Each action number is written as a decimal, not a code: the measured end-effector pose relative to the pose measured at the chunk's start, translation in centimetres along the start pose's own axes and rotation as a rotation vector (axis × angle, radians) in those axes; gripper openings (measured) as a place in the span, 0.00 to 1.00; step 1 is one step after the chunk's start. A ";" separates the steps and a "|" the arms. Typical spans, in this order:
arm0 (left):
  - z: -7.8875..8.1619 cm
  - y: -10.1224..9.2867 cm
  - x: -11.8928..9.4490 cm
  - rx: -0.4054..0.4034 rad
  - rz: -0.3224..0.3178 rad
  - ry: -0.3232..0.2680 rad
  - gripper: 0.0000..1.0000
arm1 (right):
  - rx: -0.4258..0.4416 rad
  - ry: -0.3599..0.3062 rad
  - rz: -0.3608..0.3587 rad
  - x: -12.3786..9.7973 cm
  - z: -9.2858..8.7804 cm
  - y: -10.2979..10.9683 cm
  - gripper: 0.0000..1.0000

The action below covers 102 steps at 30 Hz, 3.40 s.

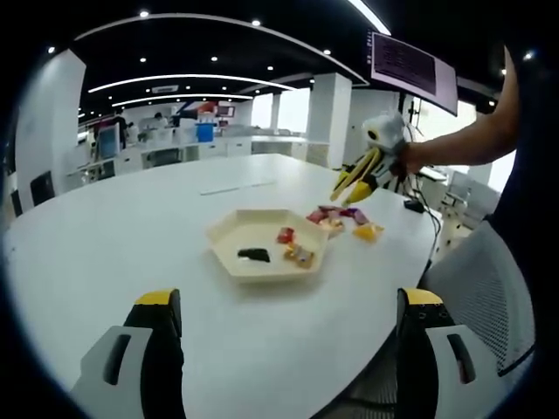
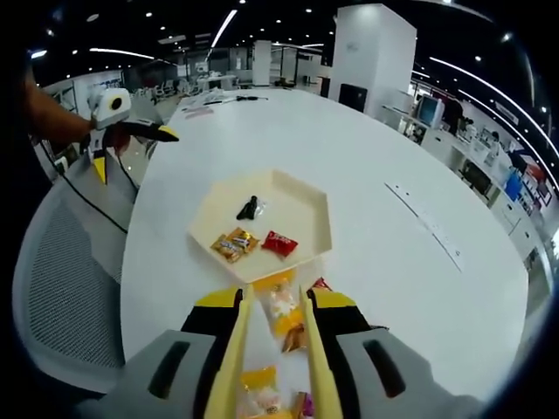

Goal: Place the target food into the container with the food tongs after gripping and lifting it, then release it inside without dropping or visibly crushing the food.

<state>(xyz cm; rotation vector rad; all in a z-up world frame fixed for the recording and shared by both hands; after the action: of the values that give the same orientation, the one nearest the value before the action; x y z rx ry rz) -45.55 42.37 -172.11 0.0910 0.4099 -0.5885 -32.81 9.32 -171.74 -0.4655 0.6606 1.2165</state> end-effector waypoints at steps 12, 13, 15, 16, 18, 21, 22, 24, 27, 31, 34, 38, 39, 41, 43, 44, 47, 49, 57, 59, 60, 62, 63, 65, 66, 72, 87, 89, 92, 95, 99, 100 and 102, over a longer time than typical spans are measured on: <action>0.0 0.0 0.0 -0.006 0.002 0.000 0.99 | -0.060 0.044 0.019 1.3 -1.0 -0.3 0.29; 0.0 0.1 0.0 -0.006 0.002 0.000 0.99 | -0.060 0.044 0.022 1.4 -1.0 -0.4 0.29; 0.0 0.1 0.1 -0.007 0.002 0.001 0.99 | -0.062 0.049 0.027 1.6 -1.1 -0.4 0.29; 0.0 0.1 0.1 -0.007 0.003 0.001 0.99 | -0.064 0.051 0.027 1.7 -1.1 -0.5 0.29; 0.0 0.1 0.0 -0.007 0.002 0.002 0.99 | -0.065 0.054 0.030 1.9 -1.2 -0.6 0.29; -0.1 0.2 0.1 -0.009 0.001 0.002 0.99 | -0.069 0.060 0.037 2.4 -1.4 -0.8 0.29; -0.1 0.2 0.1 -0.009 0.002 0.003 0.99 | -0.075 0.064 0.039 2.5 -1.5 -0.8 0.29; 0.0 0.1 0.1 -0.011 0.001 0.003 0.99 | -0.087 0.076 0.041 2.7 -1.6 -0.9 0.29; 0.0 0.1 0.1 -0.013 0.001 0.005 0.99 | -0.101 0.084 0.048 3.2 -1.8 -1.1 0.29; -0.1 0.2 0.1 -0.016 0.001 0.007 0.99 | -0.111 0.104 0.061 3.9 -2.1 -1.2 0.29; -0.1 0.2 0.1 -0.017 0.002 0.007 0.99 | -0.118 0.113 0.063 4.2 -2.3 -1.2 0.29; -0.1 0.2 0.1 -0.019 0.002 0.009 0.99 | -0.141 0.126 0.061 4.5 -2.4 -1.4 0.29; -0.1 0.2 0.1 -0.019 0.002 0.010 0.99 | -0.150 0.134 0.061 4.6 -2.4 -1.4 0.29; -0.1 0.2 0.1 -0.020 0.002 0.010 0.99 | -0.158 0.141 0.061 4.7 -2.3 -1.4 0.29; -0.2 0.2 0.1 -0.022 0.002 0.010 0.99 | -0.156 0.144 0.065 4.9 -2.5 -1.7 0.29; -0.2 0.3 0.1 -0.021 0.003 0.011 0.99 | -0.159 0.147 0.065 4.9 -2.5 -1.7 0.29; -0.2 0.2 0.1 -0.022 0.003 0.011 0.99 | -0.159 0.154 0.073 5.1 -2.6 -1.8 0.30; -0.2 0.2 0.1 -0.022 0.003 0.013 0.99 | -0.165 0.166 0.076 5.3 -2.8 -1.8 0.30; -0.2 0.1 0.2 -0.022 0.002 0.016 0.99 | -0.199 0.212 0.098 5.6 -3.2 -1.3 0.27; -0.2 0.2 0.2 -0.022 0.001 0.017 0.99 | -0.181 0.226 0.100 5.7 -3.1 -1.4 0.26; -0.2 0.1 0.2 -0.022 0.000 0.017 0.99 | -0.166 0.233 0.096 5.7 -3.0 -1.4 0.25; -0.2 0.2 0.1 -0.023 0.001 0.017 0.99 | -0.068 0.243 0.063 5.7 -2.9 -1.5 0.23; -0.2 0.2 0.1 -0.024 0.002 0.017 0.99 | -0.045 0.233 0.054 5.8 -2.9 -1.5 0.21; -0.2 0.3 0.1 -0.026 0.006 0.013 0.99 | 0.013 0.217 0.068 5.9 -2.8 -1.5 0.20; -0.1 0.3 0.1 -0.027 0.007 0.012 0.99 | -0.017 0.225 0.062 5.8 -2.8 -1.6 0.20; -0.1 0.2 0.1 -0.026 0.005 0.010 0.99 | 0.063 0.222 0.058 5.1 -2.7 -1.8 0.18; -0.1 0.2 0.1 -0.016 0.003 0.006 0.99 | 0.132 0.173 0.044 2.7 -1.2 -2.6 0.19; 0.0 0.2 0.1 -0.017 0.004 0.003 0.99 | 0.136 0.181 0.059 2.6 -1.1 -2.4 0.20; 0.4 0.5 -0.1 -0.010 0.025 -0.035 1.00 | 0.112 0.188 0.052 2.4 -0.6 -2.2 0.20; 0.4 0.6 -0.1 -0.012 0.032 -0.027 1.00 | 0.111 0.191 0.051 2.2 -0.4 -2.4 0.20; 0.4 0.5 -0.1 -0.008 0.031 -0.029 1.00 | 0.105 0.195 0.049 1.9 -0.1 -2.5 0.20; 0.4 0.5 -0.1 -0.007 0.031 -0.030 1.00 | 0.104 0.195 0.048 1.9 0.0 -2.5 0.20; 0.3 0.5 -0.1 -0.011 0.029 -0.029 1.00 | 0.101 0.194 0.046 1.9 0.2 -2.5 0.20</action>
<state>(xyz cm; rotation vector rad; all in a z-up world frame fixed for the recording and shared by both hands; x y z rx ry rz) -45.19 42.79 -171.81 0.0774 0.3835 -0.5585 -29.97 10.00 -172.93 -0.4899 0.8982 1.1846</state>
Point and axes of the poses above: the point that each gripper's makers call its tool centre point, and the gripper's own axes: x roughly forward along the fingers, y roughly to its left, z roughly out of its top, the point moved 7 cm from there along -x, roughly backward along the fingers, and after that the axes turned 9 degrees about z, right-handed, at the moved point
